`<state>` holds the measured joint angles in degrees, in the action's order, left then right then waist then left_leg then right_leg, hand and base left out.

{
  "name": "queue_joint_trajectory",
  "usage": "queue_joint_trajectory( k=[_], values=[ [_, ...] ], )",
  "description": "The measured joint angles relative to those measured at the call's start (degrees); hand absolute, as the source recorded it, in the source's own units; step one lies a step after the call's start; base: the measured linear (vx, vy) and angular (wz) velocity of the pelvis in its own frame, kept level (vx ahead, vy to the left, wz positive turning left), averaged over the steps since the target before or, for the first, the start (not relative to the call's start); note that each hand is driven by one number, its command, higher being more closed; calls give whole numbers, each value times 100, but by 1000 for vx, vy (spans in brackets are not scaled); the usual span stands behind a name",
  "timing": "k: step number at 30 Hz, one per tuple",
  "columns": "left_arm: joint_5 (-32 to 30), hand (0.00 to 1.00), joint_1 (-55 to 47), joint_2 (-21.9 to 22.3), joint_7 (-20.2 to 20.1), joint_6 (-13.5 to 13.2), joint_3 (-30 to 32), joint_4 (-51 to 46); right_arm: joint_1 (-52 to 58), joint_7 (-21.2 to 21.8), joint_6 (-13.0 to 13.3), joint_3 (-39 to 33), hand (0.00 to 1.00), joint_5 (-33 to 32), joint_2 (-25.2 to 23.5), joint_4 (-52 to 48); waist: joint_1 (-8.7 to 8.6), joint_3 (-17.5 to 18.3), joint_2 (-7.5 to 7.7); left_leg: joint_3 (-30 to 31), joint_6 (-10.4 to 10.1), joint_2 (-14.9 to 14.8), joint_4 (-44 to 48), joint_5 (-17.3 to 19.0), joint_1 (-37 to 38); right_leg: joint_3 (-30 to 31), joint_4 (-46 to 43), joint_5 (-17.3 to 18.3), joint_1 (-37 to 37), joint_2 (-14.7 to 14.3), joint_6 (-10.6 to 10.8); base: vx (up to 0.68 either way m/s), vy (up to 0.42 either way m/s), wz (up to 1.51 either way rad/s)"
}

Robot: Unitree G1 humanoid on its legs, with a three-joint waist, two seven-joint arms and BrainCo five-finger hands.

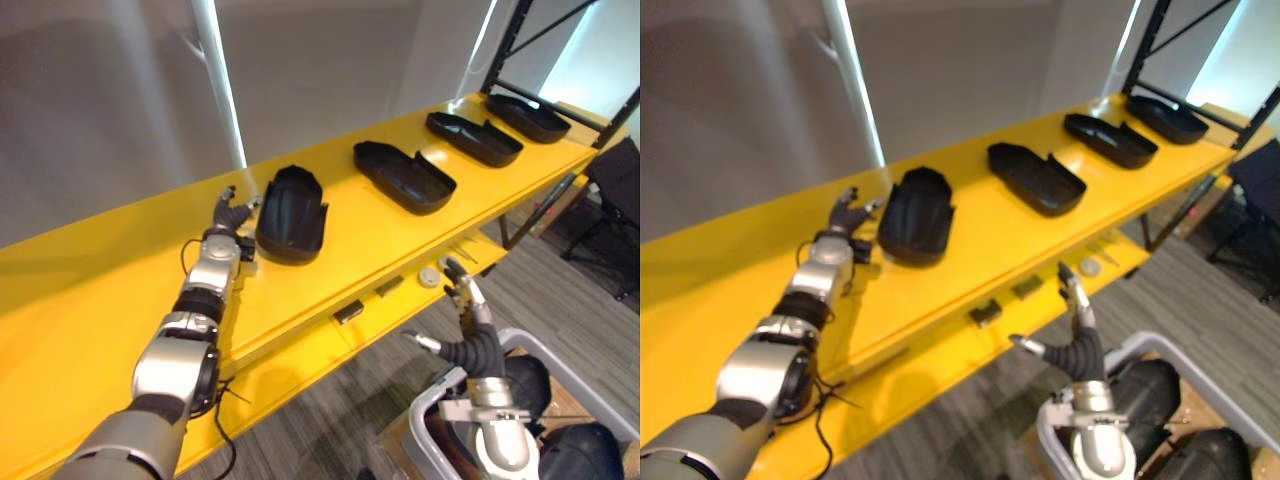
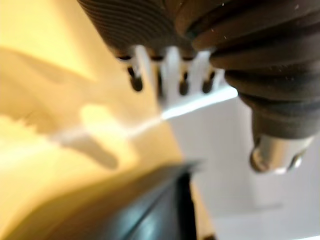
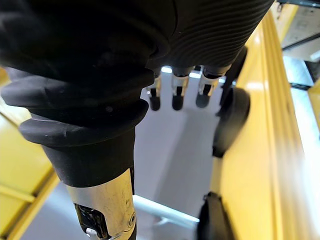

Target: Walk over and take plastic housings, then place them on the shelf

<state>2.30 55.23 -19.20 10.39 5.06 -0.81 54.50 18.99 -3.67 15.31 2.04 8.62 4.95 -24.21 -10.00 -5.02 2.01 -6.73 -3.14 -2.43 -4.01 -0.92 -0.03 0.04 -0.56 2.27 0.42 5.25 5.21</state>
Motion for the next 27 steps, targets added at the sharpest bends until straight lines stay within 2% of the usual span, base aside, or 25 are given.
queue_joint_trajectory(
  k=[4, 6, 9, 11, 13, 16, 19, 21, 24, 26, 27],
  values=[
    [23, 0, -139, -310, -45, -9, -4, -355, -25, 1, -5, -83, 0, -4, -11, 11, 38, -15, -24, 21, 0, 0, 4, 0, 11, -16, 14, 4, 34, 0, -6, -4, -3, 3],
    [248, 0, -153, -399, -70, -11, -33, -490, -25, 1, -15, -107, 0, -4, -10, 13, 74, -28, -44, 41, 0, 1, 8, 0, 11, -27, 15, 4, 47, 1, -6, -9, -3, 4],
    [616, 0, -338, -675, -269, -121, -70, -1192, -39, 1, -17, -197, 0, -4, -11, 28, 155, -51, -83, 68, -8, 0, 13, -5, 11, -50, 15, 13, 64, -1, -20, -5, -3, 3],
    [636, 0, -456, -818, -271, -162, -63, -1548, -63, 0, -18, -237, 0, -3, -11, 96, 172, -55, -90, 101, -20, -5, 12, -12, 11, -101, 14, 21, 79, -8, -32, -7, -20, 10],
    [628, 0, -605, -893, -254, -178, -7, -2076, -71, -1, -24, -295, 0, 0, -27, 143, 212, -63, -106, 145, -32, 7, 7, -21, 22, -164, -7, 23, 104, -36, -36, -3, -24, 11],
    [483, 0, -1519, -837, -61, -403, 442, -3705, -87, -20, -23, -330, 0, 23, -35, 146, 224, -55, -165, 137, -32, 8, -39, -21, 105, -166, -4, 31, 165, -44, -48, 0, 0, 0],
    [38, 0, -2717, -171, 340, -623, 1155, -5385, -115, -89, -23, -609, 0, 130, -133, 149, 309, -23, -221, 136, -32, 10, -47, -20, 103, -166, 4, 31, 166, -34, -48, 0, 0, 0],
    [-537, 0, -4043, 611, 769, -808, 1714, -6613, -286, -260, -22, -899, 0, 186, -226, 186, 391, -4, -250, 137, -32, 4, -49, -20, 104, -168, 15, 31, 167, -38, -48, 0, 0, 0],
    [-1046, 0, -5324, 1398, 1193, -896, 1991, -7355, -485, -387, -21, -1234, 0, 263, -233, 370, 628, 41, -277, 143, -38, 5, -51, -24, 105, -174, 30, 32, 177, -39, -47, -26, -5, 2],
    [-1272, 0, -5809, 1691, 1396, -992, 2120, -7649, -631, -415, -20, -1313, 0, 302, -235, 500, 676, 81, -300, 169, -36, 13, -56, -42, 101, -205, 35, 33, 191, -32, -46, -39, -5, 8],
    [-1472, 0, -6070, 1894, 1526, -1078, 2217, -7803, -698, -447, -20, -1368, 0, 306, -235, 566, 753, 145, -327, 206, -33, 21, -59, -55, 95, -243, 37, 33, 205, -25, -45, -39, -11, 22]
  ],
)
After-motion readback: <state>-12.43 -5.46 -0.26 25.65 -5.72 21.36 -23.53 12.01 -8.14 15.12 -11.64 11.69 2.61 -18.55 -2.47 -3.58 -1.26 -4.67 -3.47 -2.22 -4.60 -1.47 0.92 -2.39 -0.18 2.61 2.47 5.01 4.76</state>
